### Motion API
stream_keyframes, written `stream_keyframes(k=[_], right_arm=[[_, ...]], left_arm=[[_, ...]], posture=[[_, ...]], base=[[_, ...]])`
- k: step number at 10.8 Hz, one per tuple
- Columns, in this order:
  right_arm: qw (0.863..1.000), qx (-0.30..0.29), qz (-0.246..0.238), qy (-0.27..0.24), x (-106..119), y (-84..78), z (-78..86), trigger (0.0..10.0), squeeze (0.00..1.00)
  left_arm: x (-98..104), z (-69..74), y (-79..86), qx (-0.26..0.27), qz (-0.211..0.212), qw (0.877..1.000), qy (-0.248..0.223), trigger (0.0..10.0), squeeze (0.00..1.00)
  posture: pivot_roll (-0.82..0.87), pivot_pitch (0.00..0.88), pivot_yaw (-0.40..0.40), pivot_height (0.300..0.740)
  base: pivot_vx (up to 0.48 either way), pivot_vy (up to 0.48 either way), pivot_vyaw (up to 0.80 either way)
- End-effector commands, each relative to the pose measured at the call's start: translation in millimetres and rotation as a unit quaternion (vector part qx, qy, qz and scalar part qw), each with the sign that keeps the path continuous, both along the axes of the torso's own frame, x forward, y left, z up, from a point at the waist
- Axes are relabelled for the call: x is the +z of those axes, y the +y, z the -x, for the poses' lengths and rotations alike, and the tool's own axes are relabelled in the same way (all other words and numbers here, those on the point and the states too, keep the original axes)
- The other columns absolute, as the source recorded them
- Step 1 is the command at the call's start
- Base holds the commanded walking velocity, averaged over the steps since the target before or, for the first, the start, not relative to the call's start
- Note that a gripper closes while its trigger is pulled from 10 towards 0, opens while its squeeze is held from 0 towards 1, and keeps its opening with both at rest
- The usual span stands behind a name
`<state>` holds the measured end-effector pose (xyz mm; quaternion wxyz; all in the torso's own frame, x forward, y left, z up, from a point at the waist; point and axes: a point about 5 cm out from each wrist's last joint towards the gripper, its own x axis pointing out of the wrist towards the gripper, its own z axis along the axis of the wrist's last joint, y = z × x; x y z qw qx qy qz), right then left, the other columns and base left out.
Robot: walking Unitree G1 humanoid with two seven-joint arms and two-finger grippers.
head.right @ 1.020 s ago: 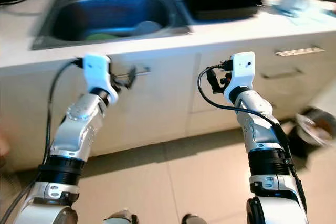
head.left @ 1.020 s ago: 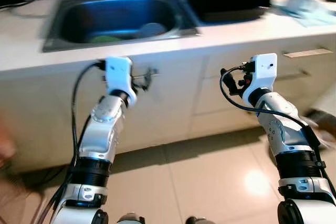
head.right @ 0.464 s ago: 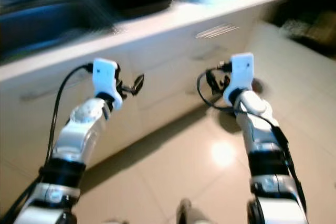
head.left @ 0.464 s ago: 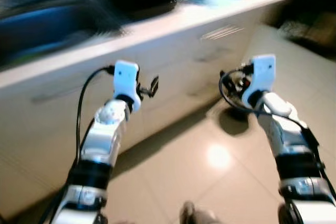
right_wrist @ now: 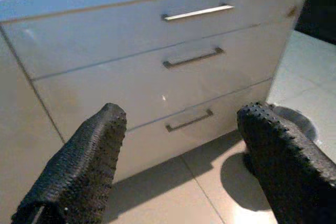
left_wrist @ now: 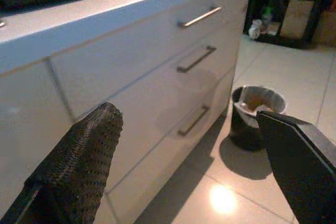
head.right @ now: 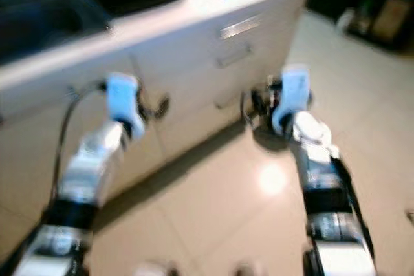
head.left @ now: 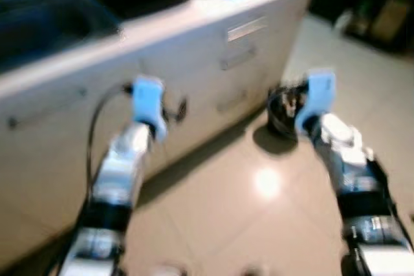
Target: Kitchen organization
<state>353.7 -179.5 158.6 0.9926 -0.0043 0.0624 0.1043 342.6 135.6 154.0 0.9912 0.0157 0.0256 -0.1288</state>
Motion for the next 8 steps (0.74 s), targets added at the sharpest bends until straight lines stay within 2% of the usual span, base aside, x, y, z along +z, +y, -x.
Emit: stream_keyframes(k=[1, 5, 7, 8], right_arm=[[1.0, -0.014, -0.001, -0.006, 3.9, -8.3, 0.1, 10.0, 0.0], [1.0, -0.022, -0.007, -0.001, 1.9, -8.7, -0.6, 10.0, 0.0], [1.0, -0.014, -0.017, 0.01, -8.6, 4.3, 4.2, 10.0, 0.0], [1.0, -0.015, -0.022, 0.016, -15.1, 8.3, 6.8, 10.0, 0.0]], left_arm=[[5.0, -1.4, -9.9, -0.014, 0.002, 1.0, -0.006, 10.0, 0.0], [2.3, 0.4, -15.6, -0.016, 0.019, 1.0, -0.003, 10.0, 0.0], [-4.1, 0.9, -14.6, -0.018, 0.01, 1.0, 0.011, 10.0, 0.0], [-13.5, 2.5, -13.1, -0.02, 0.005, 0.999, 0.027, 10.0, 0.0]], posture=[[0.02, 0.067, 0.015, 0.74], [0.01, 0.073, 0.017, 0.74], [0.01, 0.078, 0.027, 0.74], [0.01, 0.077, 0.036, 0.74]], base=[[0.0, 0.0, -0.77], [0.0, 0.0, -0.77], [0.0, 0.0, -0.77], [0.0, 0.0, -0.77]])
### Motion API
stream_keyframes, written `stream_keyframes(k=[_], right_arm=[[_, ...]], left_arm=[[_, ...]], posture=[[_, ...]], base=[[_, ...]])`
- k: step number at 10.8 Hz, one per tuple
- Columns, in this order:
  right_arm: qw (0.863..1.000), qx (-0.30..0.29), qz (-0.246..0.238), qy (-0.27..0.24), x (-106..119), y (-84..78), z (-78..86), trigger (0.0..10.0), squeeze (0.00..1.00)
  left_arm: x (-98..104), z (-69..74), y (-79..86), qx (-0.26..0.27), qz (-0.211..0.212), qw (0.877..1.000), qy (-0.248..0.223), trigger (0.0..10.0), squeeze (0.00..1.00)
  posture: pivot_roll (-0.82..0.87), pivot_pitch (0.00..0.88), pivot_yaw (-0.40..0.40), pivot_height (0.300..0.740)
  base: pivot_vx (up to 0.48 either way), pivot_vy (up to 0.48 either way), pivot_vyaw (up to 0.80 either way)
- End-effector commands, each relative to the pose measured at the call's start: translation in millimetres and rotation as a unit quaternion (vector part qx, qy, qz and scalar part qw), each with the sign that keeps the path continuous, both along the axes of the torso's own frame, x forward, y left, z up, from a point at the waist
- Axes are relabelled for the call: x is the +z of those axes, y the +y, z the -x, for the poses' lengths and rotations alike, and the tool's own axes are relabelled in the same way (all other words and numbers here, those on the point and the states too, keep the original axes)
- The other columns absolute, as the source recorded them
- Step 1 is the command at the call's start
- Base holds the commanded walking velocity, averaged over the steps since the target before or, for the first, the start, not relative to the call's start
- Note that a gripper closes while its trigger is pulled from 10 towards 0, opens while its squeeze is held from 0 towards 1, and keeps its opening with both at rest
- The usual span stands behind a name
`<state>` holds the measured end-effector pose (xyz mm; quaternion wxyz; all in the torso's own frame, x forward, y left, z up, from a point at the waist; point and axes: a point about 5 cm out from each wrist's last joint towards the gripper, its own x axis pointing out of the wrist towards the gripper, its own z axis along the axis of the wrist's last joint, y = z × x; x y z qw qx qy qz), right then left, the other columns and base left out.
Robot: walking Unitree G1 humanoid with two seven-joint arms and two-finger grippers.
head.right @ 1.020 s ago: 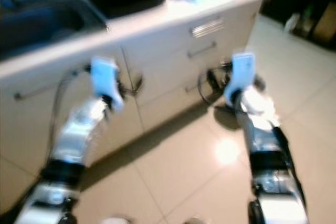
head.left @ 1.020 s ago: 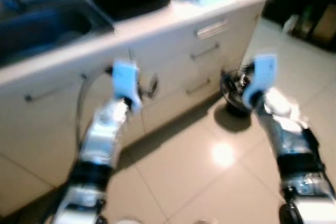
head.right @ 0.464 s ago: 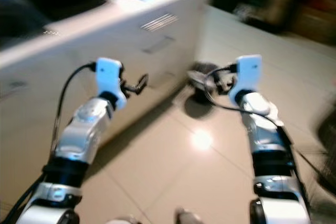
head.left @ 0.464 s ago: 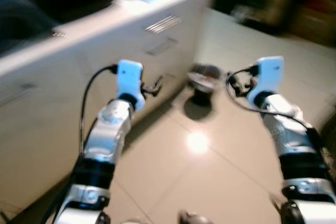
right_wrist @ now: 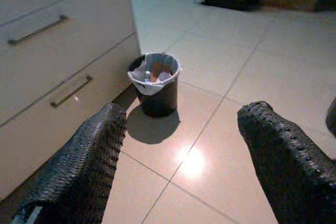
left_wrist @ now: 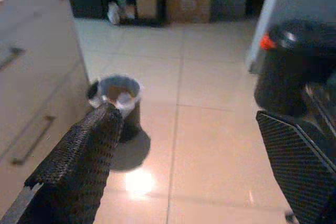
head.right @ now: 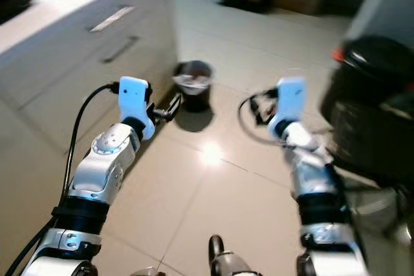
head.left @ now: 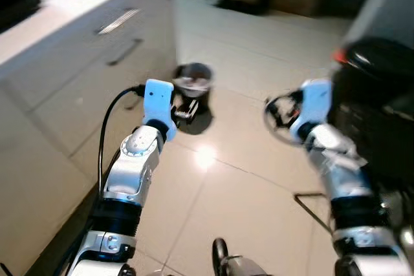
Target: Kitchen organization
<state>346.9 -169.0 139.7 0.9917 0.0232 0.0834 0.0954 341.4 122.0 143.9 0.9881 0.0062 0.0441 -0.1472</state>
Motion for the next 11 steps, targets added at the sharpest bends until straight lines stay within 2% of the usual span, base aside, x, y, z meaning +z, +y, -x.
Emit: stream_keyframes(k=[1, 2, 4, 5, 6, 7, 9, 11], right_arm=[[1.0, -0.009, 0.001, -0.002, -0.9, -2.9, 0.9, 10.0, 0.0], [1.0, -0.015, 0.007, 0.005, -9.8, -4.3, 2.7, 10.0, 0.0], [0.998, -0.019, 0.016, 0.052, -51.7, 2.4, 17.9, 10.0, 0.0], [0.997, -0.023, 0.016, 0.071, -66.3, 4.4, 24.3, 10.0, 0.0], [0.993, -0.05, 0.0, 0.111, -93.5, 2.7, 34.8, 10.0, 0.0], [0.982, -0.096, -0.025, 0.158, -120.8, -3.8, 46.5, 10.0, 0.0], [0.963, -0.135, 0.009, 0.235, -161.6, -18.6, 77.4, 10.0, 0.0], [0.945, -0.14, 0.047, 0.293, -189.7, -29.8, 112.5, 10.0, 0.0]], left_arm=[[-13.9, 2.9, 1.6, -0.004, -0.006, 1.0, 0.024, 10.0, 0.0], [-31.5, 5.7, 4.2, -0.006, -0.003, 0.998, 0.057, 10.0, 0.0], [-81.4, 18.1, 22.7, 0.015, 0.001, 0.989, 0.144, 10.0, 0.0], [-96.1, 24.2, 26.8, 0.012, -0.02, 0.986, 0.167, 10.0, 0.0], [-119.4, 35.7, 30.3, 0.004, -0.039, 0.977, 0.21, 10.0, 0.0], [-140.9, 47.7, 34.3, 0.004, -0.052, 0.966, 0.253, 10.0, 0.0], [-169.0, 69.8, 43.4, 0.018, -0.072, 0.946, 0.315, 10.0, 0.0], [-186.3, 90.7, 55.3, 0.022, -0.096, 0.934, 0.343, 10.0, 0.0]], posture=[[0.01, 0.077, 0.04, 0.74], [0.01, 0.074, 0.041, 0.74], [0.0, 0.07, 0.049, 0.74], [-0.01, 0.068, 0.05, 0.74], [-0.01, 0.063, 0.054, 0.74], [0.0, 0.058, 0.057, 0.74], [-0.01, 0.044, 0.066, 0.74], [-0.02, 0.037, 0.07, 0.74]], base=[[0.0, 0.0, -0.77], [0.0, 0.0, -0.51], [0.0, 0.0, 0.0], [0.0, 0.0, 0.0], [0.0, 0.0, 0.0], [0.0, 0.0, 0.0], [0.0, 0.0, 0.0], [0.0, 0.0, 0.0]])
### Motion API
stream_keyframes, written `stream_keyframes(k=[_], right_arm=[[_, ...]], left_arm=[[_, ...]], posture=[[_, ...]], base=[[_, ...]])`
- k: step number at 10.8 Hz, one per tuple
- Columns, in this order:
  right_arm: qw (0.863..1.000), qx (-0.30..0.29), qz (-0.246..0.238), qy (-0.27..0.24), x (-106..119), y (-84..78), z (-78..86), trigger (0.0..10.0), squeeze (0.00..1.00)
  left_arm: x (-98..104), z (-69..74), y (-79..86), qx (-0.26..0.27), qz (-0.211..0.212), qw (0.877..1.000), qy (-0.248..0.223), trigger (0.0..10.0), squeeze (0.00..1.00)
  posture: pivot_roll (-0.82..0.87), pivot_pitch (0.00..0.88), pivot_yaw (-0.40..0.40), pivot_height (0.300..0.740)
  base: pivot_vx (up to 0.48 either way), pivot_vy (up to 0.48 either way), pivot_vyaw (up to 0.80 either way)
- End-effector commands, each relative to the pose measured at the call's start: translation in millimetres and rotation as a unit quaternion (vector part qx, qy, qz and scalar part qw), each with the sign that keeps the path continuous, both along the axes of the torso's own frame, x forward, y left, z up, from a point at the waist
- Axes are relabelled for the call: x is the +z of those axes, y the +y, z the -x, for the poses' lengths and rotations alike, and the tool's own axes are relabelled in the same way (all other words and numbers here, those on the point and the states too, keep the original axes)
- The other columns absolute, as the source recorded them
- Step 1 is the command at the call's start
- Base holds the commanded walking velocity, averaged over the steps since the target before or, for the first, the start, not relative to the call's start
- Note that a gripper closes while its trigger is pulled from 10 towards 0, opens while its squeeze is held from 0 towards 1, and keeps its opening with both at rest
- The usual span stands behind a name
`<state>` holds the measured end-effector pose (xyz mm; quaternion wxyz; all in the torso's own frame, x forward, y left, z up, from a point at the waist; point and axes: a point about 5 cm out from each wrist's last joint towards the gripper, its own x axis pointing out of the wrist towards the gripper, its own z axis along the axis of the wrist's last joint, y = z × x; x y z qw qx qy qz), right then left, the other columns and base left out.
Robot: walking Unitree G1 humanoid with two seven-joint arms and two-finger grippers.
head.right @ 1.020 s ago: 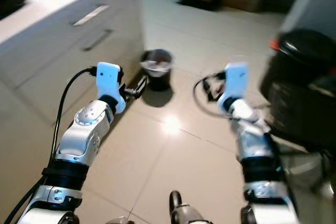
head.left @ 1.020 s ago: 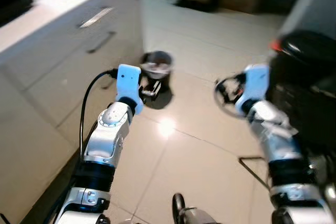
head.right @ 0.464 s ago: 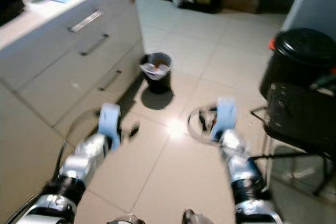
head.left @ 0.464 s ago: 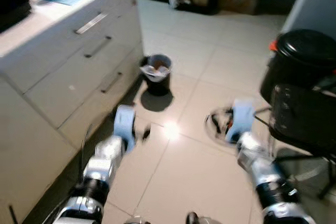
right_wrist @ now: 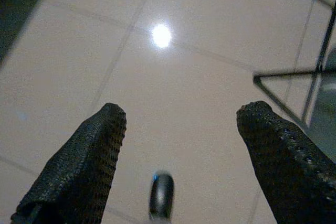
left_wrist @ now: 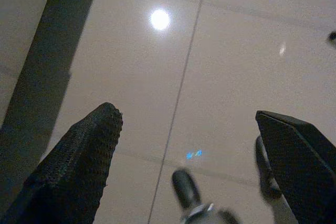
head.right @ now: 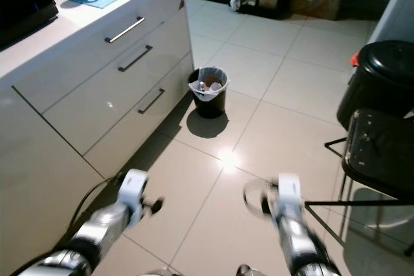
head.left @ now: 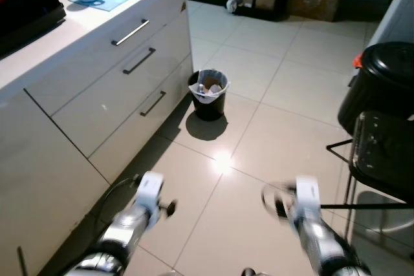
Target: Kitchen organization
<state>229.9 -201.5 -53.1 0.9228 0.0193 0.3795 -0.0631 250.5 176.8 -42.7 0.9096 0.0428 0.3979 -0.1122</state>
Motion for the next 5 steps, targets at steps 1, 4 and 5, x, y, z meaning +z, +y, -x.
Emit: stream_keyframes(k=[1, 4, 5], right_arm=[[1.0, -0.004, 0.004, 0.017, -7.1, -2.0, 10.9, 10.0, 0.0], [0.999, 0.0, 0.02, 0.046, -18.7, -6.1, 31.3, 10.0, 0.0], [0.998, 0.002, 0.026, 0.055, -21.4, -8.5, 37.0, 10.0, 0.0]], left_arm=[[-7.6, 10.9, 7.8, -0.001, -0.019, 1.0, 0.021, 10.0, 0.0], [-16.3, 23.2, 11.3, -0.016, -0.045, 0.998, 0.047, 10.0, 0.0], [-16.4, 23.2, 11.7, -0.023, -0.055, 0.997, 0.046, 10.0, 0.0]], posture=[[-0.02, 0.034, 0.071, 0.74], [-0.03, 0.026, 0.077, 0.74], [-0.03, 0.024, 0.077, 0.74]], base=[[0.0, 0.0, -0.8], [0.239, 0.0, -0.8], [0.469, 0.0, -0.43]])
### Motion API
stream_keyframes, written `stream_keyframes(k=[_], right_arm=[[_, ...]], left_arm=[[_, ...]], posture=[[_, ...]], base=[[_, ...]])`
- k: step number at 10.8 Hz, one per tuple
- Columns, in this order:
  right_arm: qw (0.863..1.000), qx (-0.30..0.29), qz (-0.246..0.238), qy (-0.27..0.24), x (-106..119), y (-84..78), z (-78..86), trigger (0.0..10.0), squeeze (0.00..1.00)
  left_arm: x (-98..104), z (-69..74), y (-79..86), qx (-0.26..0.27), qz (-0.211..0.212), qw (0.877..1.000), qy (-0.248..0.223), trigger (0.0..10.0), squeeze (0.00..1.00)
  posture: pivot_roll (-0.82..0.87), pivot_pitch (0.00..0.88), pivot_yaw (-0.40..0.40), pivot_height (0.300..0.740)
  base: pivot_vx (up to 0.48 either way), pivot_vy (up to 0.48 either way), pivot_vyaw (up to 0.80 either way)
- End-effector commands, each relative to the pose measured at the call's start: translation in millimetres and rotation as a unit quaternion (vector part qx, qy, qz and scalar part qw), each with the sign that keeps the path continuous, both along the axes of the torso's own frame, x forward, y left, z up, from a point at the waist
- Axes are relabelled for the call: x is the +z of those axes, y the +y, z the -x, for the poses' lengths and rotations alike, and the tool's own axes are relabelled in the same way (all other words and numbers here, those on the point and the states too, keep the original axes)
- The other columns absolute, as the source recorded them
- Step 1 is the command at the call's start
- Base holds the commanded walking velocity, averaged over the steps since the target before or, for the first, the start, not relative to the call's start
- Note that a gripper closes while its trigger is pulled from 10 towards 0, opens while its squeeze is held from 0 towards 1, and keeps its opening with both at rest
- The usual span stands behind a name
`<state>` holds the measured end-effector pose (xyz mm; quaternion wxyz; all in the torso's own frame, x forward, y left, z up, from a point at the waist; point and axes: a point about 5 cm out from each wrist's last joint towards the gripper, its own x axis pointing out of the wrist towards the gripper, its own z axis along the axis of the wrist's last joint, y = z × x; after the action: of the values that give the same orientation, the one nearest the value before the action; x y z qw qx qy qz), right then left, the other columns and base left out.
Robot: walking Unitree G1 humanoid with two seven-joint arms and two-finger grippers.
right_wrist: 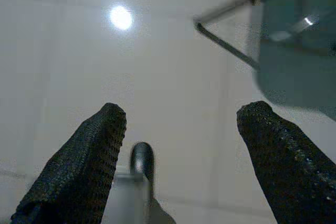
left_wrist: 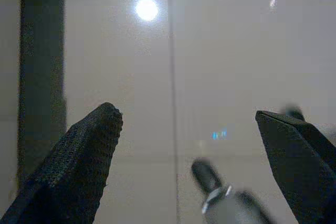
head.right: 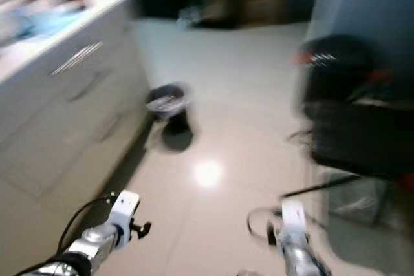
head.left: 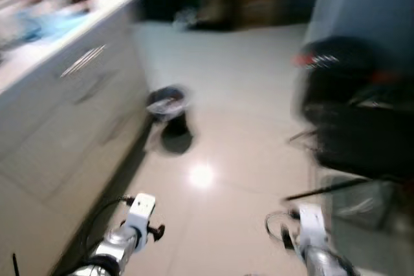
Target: Kitchen organization
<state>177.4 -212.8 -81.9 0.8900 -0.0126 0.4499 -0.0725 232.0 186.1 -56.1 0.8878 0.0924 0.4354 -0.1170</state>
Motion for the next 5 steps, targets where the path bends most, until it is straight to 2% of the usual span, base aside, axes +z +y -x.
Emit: stream_keyframes(k=[1, 4, 5], right_arm=[[1.0, 0.022, 0.014, -0.002, 2.2, -1.3, -4.0, 10.0, 0.0], [0.999, 0.045, 0.019, 0.017, -2.8, -3.7, 8.0, 10.0, 0.0], [0.998, 0.051, 0.017, 0.02, -3.6, -1.8, 8.9, 10.0, 0.0]], left_arm=[[-2.9, 4.1, 1.3, -0.003, -0.01, 1.0, 0.01, 10.0, 0.0], [-1.3, 1.8, 2.5, -0.009, -0.018, 1.0, 0.005, 10.0, 0.0], [-1.1, 1.6, 3.5, -0.007, -0.02, 1.0, 0.005, 10.0, 0.0]], posture=[[-0.02, 0.022, 0.078, 0.74], [-0.04, 0.024, 0.088, 0.74], [-0.04, 0.024, 0.088, 0.74]], base=[[0.469, 0.0, 0.0], [0.434, 0.0, 0.0], [0.266, 0.334, 0.0]])
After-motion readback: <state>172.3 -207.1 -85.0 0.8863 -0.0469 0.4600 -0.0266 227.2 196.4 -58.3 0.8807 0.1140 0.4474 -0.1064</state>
